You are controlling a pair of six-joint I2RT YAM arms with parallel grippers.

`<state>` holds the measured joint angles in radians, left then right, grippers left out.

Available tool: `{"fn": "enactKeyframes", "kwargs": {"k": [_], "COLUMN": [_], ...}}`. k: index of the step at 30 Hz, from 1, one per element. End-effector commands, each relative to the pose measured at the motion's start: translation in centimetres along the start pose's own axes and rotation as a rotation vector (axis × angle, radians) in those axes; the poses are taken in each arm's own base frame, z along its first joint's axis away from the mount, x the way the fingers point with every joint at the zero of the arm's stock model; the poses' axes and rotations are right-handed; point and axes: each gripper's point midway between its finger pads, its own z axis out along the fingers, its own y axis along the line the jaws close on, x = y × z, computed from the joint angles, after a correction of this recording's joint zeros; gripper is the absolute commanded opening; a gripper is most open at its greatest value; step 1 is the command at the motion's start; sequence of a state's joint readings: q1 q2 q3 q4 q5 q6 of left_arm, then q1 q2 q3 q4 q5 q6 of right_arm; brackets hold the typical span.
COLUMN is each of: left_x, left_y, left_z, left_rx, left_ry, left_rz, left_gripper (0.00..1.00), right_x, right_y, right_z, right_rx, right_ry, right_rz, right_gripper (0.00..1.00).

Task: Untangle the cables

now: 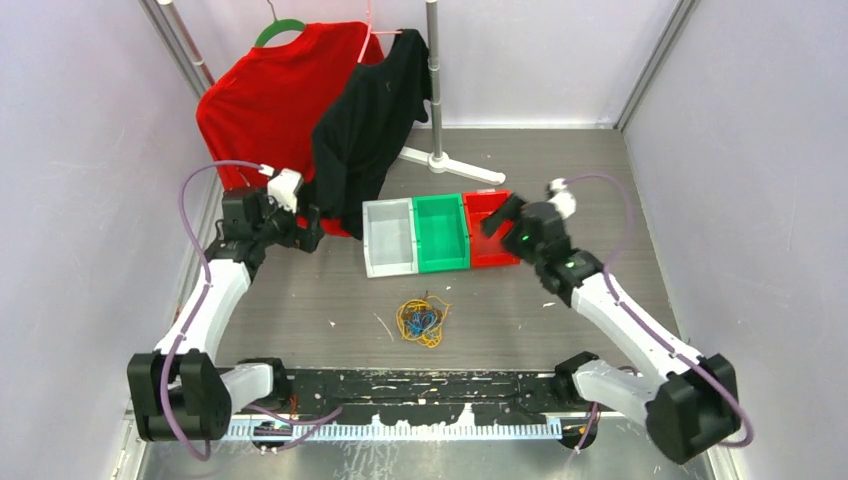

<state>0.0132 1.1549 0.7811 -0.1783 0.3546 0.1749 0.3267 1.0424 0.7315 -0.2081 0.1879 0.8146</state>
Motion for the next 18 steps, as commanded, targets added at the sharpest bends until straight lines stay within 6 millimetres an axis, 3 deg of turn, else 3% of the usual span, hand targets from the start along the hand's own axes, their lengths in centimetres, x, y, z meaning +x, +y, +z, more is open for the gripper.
{"fn": "enactKeyframes", "kwargs": {"k": [1, 6, 9, 13, 18], "left_x": [1.6, 1.3, 1.3, 1.4, 1.1], "left_y": [-4.1, -5.2, -5.3, -5.3, -5.5], "left_z": [-3.4, -4.9, -5.4, -5.8, -6.5], "left_rx": [0.190, 0.233, 0.242, 0.238, 0.242], "left_ry": [0.112, 0.143, 0.167, 0.185, 0.171], "left_rz": [-0.002, -0.007, -0.002, 0.001, 0.016], "left_gripper": [0.99, 0.99, 0.99, 1.00, 1.00], "right_x": [7.3, 14.8, 17.7, 20.2, 21.4], "right_y": [2.6, 4.3, 4.9, 5.5, 5.3], "right_z": [-3.3, -4.6, -4.9, -4.6, -3.8], "right_rx": [0.017, 0.031, 0.050, 0.050, 0.070], "right_ry": [0.148, 0.291, 0.337, 0.364, 0.366], "right_rz": [-0.029, -0.112, -0.165, -0.199, -0.199], "right_gripper": [0.95, 0.86, 0.78, 0.72, 0.61]}}
